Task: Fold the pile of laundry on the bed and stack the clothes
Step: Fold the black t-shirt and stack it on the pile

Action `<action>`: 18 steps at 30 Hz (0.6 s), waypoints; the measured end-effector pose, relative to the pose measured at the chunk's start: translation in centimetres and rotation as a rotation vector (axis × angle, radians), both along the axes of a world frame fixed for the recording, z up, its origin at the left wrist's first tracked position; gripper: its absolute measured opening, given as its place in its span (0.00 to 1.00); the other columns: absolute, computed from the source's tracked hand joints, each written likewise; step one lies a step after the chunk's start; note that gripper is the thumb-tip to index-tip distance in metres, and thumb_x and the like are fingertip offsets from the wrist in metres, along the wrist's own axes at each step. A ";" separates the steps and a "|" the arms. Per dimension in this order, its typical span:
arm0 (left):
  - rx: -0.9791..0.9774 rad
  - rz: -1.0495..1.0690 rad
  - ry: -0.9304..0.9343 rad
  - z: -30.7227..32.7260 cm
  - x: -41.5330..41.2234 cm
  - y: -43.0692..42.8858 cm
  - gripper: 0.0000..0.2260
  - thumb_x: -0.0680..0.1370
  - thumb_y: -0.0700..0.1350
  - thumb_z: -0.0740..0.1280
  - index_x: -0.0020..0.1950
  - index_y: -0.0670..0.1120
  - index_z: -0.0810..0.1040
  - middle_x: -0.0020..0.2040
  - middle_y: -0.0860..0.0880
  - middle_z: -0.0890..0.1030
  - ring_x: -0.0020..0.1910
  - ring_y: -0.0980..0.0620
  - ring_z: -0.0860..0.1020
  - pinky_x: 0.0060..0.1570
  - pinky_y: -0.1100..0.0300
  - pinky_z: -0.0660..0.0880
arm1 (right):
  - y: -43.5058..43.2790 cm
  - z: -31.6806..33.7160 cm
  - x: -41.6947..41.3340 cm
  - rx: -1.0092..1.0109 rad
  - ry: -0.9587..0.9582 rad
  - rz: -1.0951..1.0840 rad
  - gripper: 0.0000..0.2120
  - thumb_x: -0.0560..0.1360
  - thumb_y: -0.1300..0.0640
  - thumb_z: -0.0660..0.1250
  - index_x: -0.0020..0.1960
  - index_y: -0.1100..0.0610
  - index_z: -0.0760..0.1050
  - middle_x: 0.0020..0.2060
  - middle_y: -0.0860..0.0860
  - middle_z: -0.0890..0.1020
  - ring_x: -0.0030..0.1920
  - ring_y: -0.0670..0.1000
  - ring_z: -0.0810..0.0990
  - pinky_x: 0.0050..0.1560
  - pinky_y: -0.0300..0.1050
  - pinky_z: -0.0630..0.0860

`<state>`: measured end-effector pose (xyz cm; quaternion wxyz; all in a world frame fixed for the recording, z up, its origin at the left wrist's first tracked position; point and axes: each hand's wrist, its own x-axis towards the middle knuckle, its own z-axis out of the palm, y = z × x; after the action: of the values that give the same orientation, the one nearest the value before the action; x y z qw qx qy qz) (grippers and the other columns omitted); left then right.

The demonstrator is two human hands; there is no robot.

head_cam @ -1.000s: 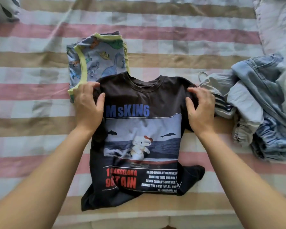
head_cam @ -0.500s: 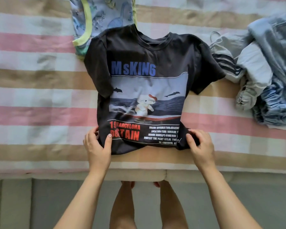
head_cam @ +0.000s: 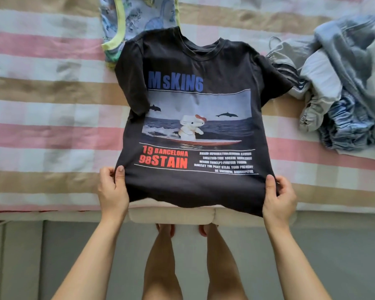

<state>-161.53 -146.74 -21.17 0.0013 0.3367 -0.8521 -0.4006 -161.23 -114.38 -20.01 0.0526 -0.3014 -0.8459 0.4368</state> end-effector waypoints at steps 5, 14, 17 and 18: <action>0.163 0.022 -0.043 -0.8 0.9 -0.2 0.07 0.79 0.47 0.62 0.48 0.44 0.68 0.42 0.45 0.75 0.41 0.48 0.72 0.41 0.58 0.65 | 0.8 -1.3 1.0 -0.018 -0.082 -0.050 0.03 0.77 0.57 0.64 0.45 0.55 0.73 0.38 0.49 0.77 0.39 0.44 0.74 0.38 0.24 0.67; 0.415 0.308 -0.235 -3.9 3.1 -0.2 0.14 0.83 0.46 0.53 0.49 0.42 0.76 0.49 0.42 0.79 0.50 0.45 0.76 0.51 0.52 0.75 | 0.8 -4.7 3.0 -0.171 -0.325 -0.304 0.11 0.80 0.56 0.59 0.56 0.61 0.74 0.50 0.53 0.77 0.50 0.50 0.73 0.52 0.44 0.69; 0.622 0.516 -0.262 -3.8 3.6 -0.4 0.11 0.82 0.44 0.56 0.47 0.44 0.76 0.47 0.45 0.79 0.40 0.52 0.78 0.35 0.61 0.72 | 0.2 -4.6 4.0 -0.486 -0.365 -0.463 0.12 0.81 0.53 0.56 0.59 0.56 0.72 0.53 0.53 0.76 0.52 0.52 0.75 0.50 0.51 0.74; 0.698 0.570 -0.266 -3.7 3.6 -0.5 0.10 0.82 0.44 0.57 0.47 0.45 0.76 0.46 0.47 0.79 0.37 0.55 0.78 0.32 0.63 0.71 | 0.1 -4.5 4.2 -0.575 -0.371 -0.505 0.11 0.81 0.52 0.55 0.58 0.55 0.72 0.52 0.51 0.77 0.51 0.52 0.76 0.48 0.50 0.74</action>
<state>-157.95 -147.25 -24.89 -0.1112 0.5862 -0.5328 -0.6001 -157.07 -114.28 -24.50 -0.0814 -0.5750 -0.5844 0.5668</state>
